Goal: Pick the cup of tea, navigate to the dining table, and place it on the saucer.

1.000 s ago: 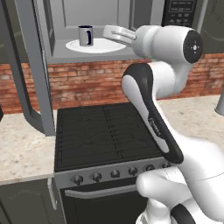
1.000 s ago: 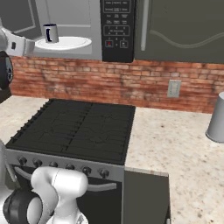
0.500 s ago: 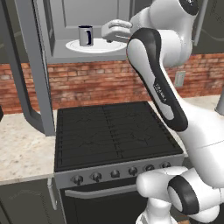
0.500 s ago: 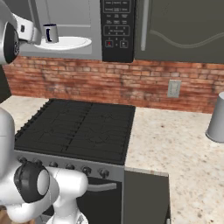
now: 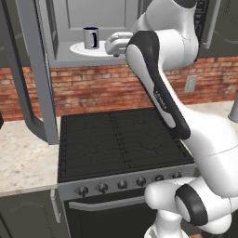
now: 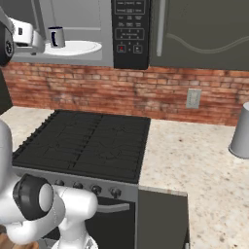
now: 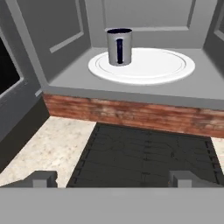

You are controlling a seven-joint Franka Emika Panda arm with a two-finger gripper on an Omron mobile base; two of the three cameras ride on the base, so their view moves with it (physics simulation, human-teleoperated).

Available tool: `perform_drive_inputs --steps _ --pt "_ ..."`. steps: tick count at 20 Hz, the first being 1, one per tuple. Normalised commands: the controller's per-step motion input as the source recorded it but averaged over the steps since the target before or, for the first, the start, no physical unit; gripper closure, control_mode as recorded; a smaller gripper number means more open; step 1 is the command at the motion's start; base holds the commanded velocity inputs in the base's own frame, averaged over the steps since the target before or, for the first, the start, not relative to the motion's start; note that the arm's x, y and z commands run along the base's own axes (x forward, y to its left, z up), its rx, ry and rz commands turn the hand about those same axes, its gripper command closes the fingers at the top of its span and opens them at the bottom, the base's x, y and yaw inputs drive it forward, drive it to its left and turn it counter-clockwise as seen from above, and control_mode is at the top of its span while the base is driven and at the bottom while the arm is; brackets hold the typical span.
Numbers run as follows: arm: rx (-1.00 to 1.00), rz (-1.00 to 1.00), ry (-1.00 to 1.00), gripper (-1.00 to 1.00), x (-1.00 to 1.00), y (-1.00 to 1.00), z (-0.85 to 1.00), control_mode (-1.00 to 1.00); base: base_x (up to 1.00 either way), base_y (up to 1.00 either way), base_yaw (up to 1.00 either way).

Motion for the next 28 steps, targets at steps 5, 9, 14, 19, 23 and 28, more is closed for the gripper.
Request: perform_drive_inputs --steps 5,9,14,19,23,28 --pt "-0.02 0.0 0.0 -1.0 0.59 0.0 -0.14 -1.0 0.0 0.0 0.0" --pt "0.0 0.0 0.0 -1.0 0.76 0.0 0.05 -1.0 0.0 0.0 0.0" --pt "0.0 0.0 0.01 -1.0 0.88 0.02 0.05 -1.0 0.0 0.0 0.0" --pt "0.0 0.0 0.0 -1.0 0.57 0.2 0.08 -1.0 0.0 0.0 0.0" --pt "0.0 0.0 0.0 -1.0 0.41 0.34 0.01 -1.0 0.0 0.0 0.0" --pt "0.0 0.0 -0.03 -1.0 0.43 0.23 0.0 -1.0 0.0 0.0 0.0"
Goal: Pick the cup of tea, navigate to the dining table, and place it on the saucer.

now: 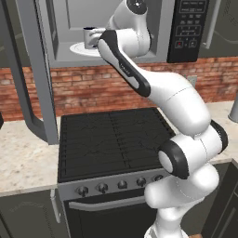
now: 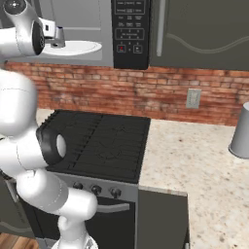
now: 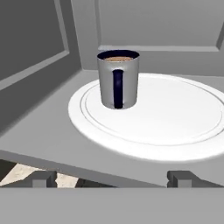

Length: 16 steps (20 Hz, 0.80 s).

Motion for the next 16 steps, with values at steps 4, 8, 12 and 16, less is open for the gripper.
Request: perform_drive_inputs --steps 4,8,12,16 --pt "0.0 -0.04 -0.03 -1.0 0.3 0.0 0.0 -1.0 0.0 0.0 0.0" --pt "0.0 -0.08 0.0 -1.0 0.32 -0.01 0.0 -1.0 0.0 0.0 0.0" --pt "0.0 -0.02 0.0 -1.0 0.38 0.0 -0.05 -1.0 0.0 0.0 0.0" --pt "0.0 0.0 0.0 -1.0 0.42 0.03 -0.06 -1.0 0.0 0.0 0.0"
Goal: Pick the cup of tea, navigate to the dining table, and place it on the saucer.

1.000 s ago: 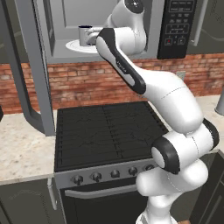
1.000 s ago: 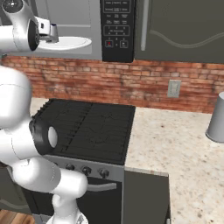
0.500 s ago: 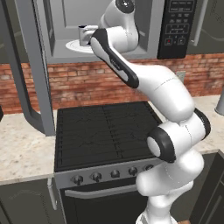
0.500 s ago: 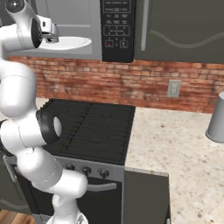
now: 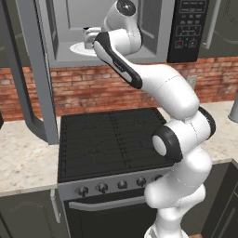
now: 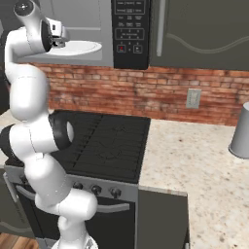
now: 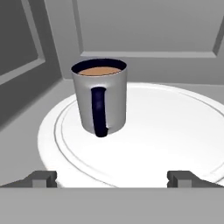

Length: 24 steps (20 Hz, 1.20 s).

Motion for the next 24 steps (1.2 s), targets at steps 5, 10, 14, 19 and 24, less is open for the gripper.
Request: perform_drive_inputs --steps 5,10,14,19,24 --pt "0.0 0.0 0.02 -1.0 0.35 0.07 0.0 -1.0 0.0 0.0 0.0" --pt "0.0 0.0 0.03 -1.0 0.2 0.19 0.0 -1.0 0.0 0.0 0.0" --pt "0.0 0.0 0.03 -1.0 0.14 0.22 0.0 -1.0 0.0 0.0 0.0" --pt "0.0 0.0 0.02 -1.0 0.37 0.07 0.0 -1.0 0.0 0.0 0.0" --pt "0.0 0.0 0.01 -1.0 0.41 0.06 0.0 -1.0 0.0 0.0 0.0"
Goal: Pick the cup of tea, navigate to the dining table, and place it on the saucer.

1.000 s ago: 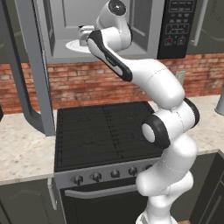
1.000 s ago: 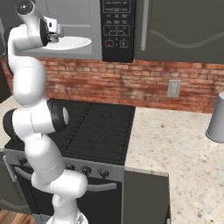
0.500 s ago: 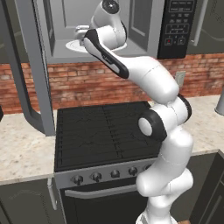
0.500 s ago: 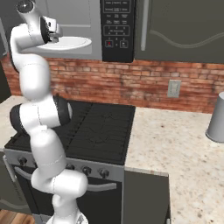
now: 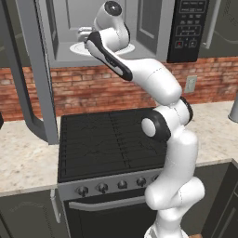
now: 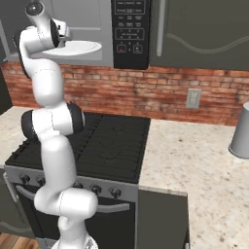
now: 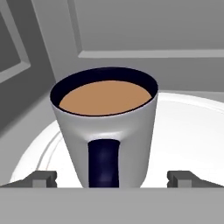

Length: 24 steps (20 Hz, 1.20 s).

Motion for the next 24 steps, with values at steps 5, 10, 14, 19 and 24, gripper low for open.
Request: perform_drive_inputs --steps 5,10,14,19,24 --pt "0.0 0.0 0.02 -1.0 0.17 0.02 0.0 -1.0 0.0 0.0 0.0" --pt "0.0 0.0 0.0 -1.0 0.0 0.01 0.0 -1.0 0.0 0.0 0.0" --pt "0.0 0.0 0.0 -1.0 0.0 0.0 0.0 -1.0 0.0 0.0 0.0" --pt "0.0 0.0 0.0 1.0 0.0 0.0 0.0 -1.0 0.0 0.0 0.0" --pt "0.0 0.0 0.0 1.0 0.0 0.0 0.0 -1.0 0.0 0.0 0.0"
